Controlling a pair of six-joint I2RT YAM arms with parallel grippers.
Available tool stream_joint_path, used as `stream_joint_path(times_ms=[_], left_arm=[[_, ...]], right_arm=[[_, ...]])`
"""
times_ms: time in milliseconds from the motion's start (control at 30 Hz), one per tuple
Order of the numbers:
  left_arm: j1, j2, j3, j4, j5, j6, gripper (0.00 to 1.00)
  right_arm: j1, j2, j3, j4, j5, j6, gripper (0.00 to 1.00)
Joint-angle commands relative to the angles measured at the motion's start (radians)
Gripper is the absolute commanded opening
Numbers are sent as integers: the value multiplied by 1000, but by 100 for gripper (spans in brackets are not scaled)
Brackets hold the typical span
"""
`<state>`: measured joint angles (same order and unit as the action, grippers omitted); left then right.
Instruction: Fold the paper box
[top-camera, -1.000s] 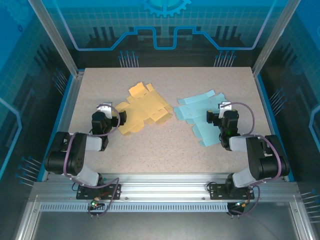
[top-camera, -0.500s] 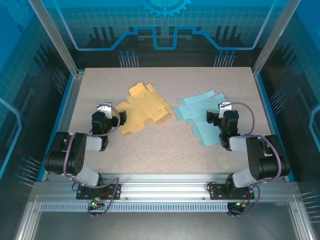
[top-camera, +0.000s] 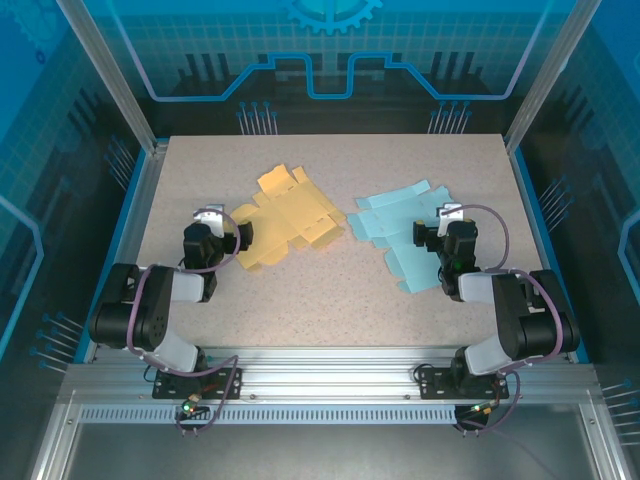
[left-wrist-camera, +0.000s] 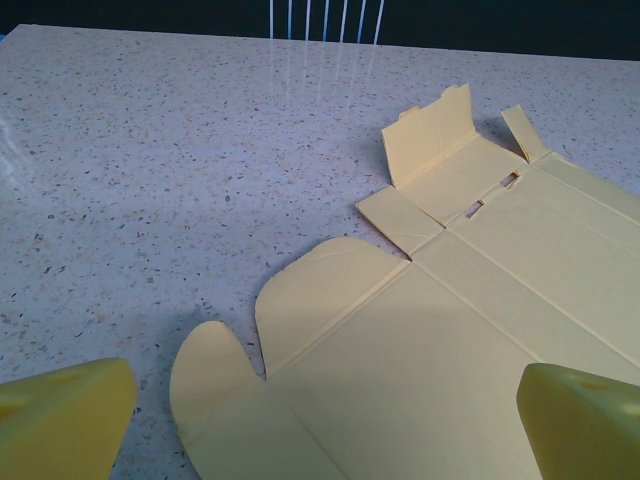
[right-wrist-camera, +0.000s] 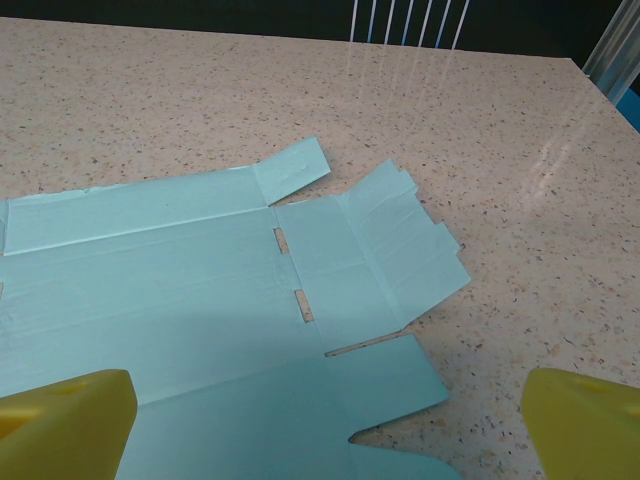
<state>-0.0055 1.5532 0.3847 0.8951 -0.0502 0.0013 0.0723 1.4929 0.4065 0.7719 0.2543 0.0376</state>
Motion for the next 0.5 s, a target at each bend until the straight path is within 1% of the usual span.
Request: stream_joint_path(times_ms=[0, 167, 300, 333, 400, 467], left_arm=[[6, -9, 3, 5, 16, 5, 99], [6, -95, -19, -18, -10, -3, 99], [6, -207, 2, -144, -34, -10, 99], [6, -238, 12, -185, -36, -12, 99], [6, -289, 29, -233, -37, -23, 99], [7, -336, 63, -286, -34, -44, 99]], right_arm=[[12, 6, -6, 33, 9, 14, 100], [12, -18, 18, -27, 0, 12, 100], [12, -22, 29, -47, -11, 2, 100], [17, -32, 41, -71, -2, -1, 100], [25, -81, 94, -206, 55, 15, 100], [28, -135, 119, -284, 97, 32, 100]])
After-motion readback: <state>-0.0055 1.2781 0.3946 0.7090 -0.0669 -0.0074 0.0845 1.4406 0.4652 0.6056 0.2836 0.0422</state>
